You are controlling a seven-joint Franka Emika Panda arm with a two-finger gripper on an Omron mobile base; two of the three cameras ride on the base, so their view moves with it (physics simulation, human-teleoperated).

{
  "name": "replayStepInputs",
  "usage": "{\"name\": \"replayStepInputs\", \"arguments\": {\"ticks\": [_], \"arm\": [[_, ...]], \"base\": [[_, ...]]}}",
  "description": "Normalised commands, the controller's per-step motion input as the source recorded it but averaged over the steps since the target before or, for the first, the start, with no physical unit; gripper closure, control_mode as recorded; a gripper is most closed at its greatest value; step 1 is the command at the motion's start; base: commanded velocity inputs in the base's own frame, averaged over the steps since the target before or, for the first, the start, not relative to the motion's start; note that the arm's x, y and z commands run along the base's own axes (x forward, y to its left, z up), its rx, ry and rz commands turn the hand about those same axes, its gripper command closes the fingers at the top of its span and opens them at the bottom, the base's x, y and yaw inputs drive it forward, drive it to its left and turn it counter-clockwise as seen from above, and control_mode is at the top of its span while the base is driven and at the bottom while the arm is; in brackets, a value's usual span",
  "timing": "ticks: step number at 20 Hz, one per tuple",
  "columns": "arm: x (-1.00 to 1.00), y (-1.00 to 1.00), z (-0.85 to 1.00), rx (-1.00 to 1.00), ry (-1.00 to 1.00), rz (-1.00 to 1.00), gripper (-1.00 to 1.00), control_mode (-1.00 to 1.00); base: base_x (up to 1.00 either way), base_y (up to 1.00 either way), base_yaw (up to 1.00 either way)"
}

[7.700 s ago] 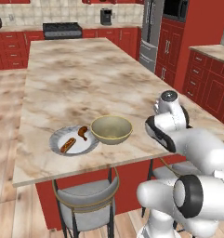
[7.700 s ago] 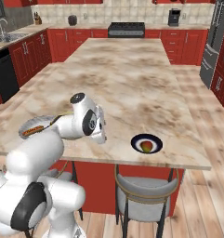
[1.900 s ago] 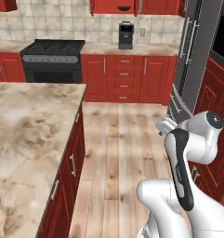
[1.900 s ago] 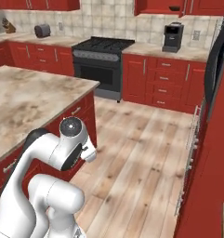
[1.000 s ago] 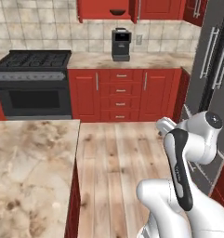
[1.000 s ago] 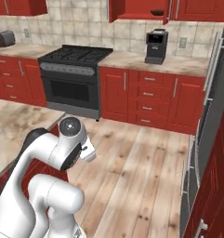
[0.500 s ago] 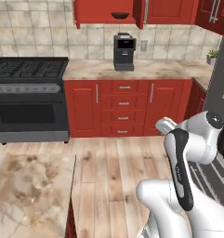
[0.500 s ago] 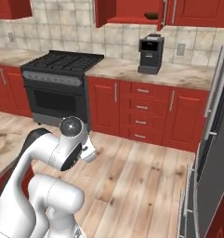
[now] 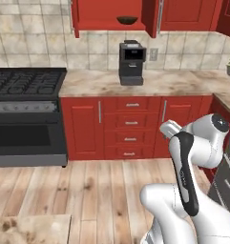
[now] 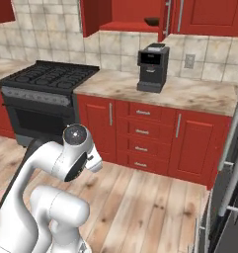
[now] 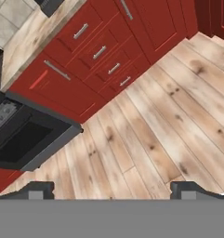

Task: Take the smaller bowl and place it next to the appetizer plate on the dining counter , and place the larger bowl next to the plate with cooked food.

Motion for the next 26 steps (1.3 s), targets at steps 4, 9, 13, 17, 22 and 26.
{"name": "replayStepInputs", "arguments": {"ticks": [4, 9, 13, 17, 22, 26], "arm": [[0.00, 0.00, 0.00, 0.00, 0.00, 0.00, -1.00, 1.00], [0.00, 0.00, 0.00, 0.00, 0.00, 0.00, -1.00, 1.00], [0.00, 0.00, 0.00, 0.00, 0.00, 0.00, -1.00, 1.00], [0.00, 0.00, 0.00, 0.00, 0.00, 0.00, -1.00, 1.00], [0.00, 0.00, 0.00, 0.00, 0.00, 0.00, -1.00, 1.00], [0.00, 0.00, 0.00, 0.00, 0.00, 0.00, -1.00, 1.00]], "base": [[1.00, 0.00, 0.00], [1.00, 0.00, 0.03], [1.00, 0.06, 0.04], [1.00, 0.34, 0.00], [1.00, 0.37, 0.00], [0.74, -0.07, 0.01]]}}
